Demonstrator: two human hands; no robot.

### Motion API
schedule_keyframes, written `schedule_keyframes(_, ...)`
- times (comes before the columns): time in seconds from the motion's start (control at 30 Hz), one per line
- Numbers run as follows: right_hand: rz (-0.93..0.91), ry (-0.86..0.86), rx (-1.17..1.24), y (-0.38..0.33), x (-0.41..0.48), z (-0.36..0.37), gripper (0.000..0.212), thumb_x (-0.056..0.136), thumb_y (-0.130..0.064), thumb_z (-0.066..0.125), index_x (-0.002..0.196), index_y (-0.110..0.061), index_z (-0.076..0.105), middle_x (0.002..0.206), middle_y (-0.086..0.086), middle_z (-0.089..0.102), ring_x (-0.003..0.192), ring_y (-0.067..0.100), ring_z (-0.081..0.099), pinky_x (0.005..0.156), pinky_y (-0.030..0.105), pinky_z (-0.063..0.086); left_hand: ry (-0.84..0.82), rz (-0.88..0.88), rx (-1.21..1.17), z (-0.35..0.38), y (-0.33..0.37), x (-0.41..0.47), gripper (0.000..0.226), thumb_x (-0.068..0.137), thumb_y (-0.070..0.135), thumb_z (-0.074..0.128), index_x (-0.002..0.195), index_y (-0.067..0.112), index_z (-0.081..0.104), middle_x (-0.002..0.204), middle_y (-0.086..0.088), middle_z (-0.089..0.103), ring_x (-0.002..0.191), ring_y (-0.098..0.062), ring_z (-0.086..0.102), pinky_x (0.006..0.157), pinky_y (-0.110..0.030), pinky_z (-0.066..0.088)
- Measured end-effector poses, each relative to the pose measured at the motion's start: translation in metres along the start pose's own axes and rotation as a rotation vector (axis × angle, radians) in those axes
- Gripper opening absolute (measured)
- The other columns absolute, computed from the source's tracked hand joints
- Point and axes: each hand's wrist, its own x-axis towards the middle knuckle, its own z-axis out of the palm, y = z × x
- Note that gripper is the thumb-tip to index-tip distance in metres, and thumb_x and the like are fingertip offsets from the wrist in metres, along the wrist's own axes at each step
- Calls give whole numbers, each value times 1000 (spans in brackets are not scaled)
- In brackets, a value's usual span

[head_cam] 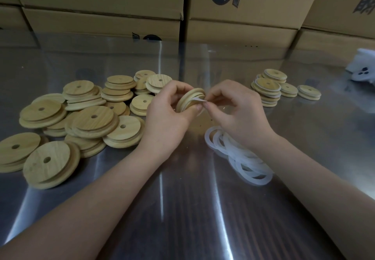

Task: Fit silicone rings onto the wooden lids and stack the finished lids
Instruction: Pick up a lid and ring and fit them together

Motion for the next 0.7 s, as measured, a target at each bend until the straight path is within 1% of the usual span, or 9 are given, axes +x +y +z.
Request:
schedule_keyframes(0.07,2,1,-4,1,0,-1,5,82,-1,70,80,-4,66,79,5,65,75,18,63,68,33,55,9,22,67,0,0,0,20,80,10,79,91,20,65,87,9,69,87,-8,67,79,-25,55)
schedule_keyframes(0.13,15,1,-1,1,0,-1,5,80,-1,70,79,-4,66,79,6,65,75,18,64,68,35,55,22,51,151,-1,-1,1,19,79,14,80,87,23,65,81,15,67,82,-3,64,75,-22,52)
schedule_keyframes(0.23,57,7,27,1,0,-1,6,80,0,71,78,-4,67,79,8,67,76,20,65,68,38,56,39,76,200,-3,0,4,20,79,14,80,81,28,65,75,23,65,76,3,61,68,-12,45)
schedule_keyframes(0.33,85,13,67,-1,1,-1,7,79,0,72,77,-5,67,79,8,68,77,20,66,70,37,56,56,91,213,-4,3,6,28,79,12,80,77,35,63,75,27,64,76,4,60,67,-11,45)
schedule_keyframes(0.47,181,15,153,-3,0,-1,10,79,1,73,76,-7,68,81,8,70,80,19,68,74,38,57,66,104,236,-4,2,6,33,78,6,78,75,35,61,74,30,62,76,5,60,67,-11,46)
schedule_keyframes(0.6,283,3,228,-3,0,-1,14,80,0,74,76,-13,68,84,5,71,82,15,70,77,36,59,62,85,262,-5,0,8,36,77,0,77,74,33,62,74,30,63,76,4,61,68,-15,49)
schedule_keyframes(0.67,302,4,245,-3,0,-1,14,80,-1,75,77,-13,68,84,4,72,82,14,70,78,35,59,63,81,278,-5,-2,9,36,76,-4,75,74,29,63,73,28,64,76,4,61,68,-16,50)
schedule_keyframes(0.7,308,5,249,-2,0,-1,13,80,-2,75,78,-13,68,84,4,72,82,14,70,79,34,59,64,79,284,-5,-3,10,33,75,-6,74,75,26,65,73,24,65,77,2,61,70,-19,52)
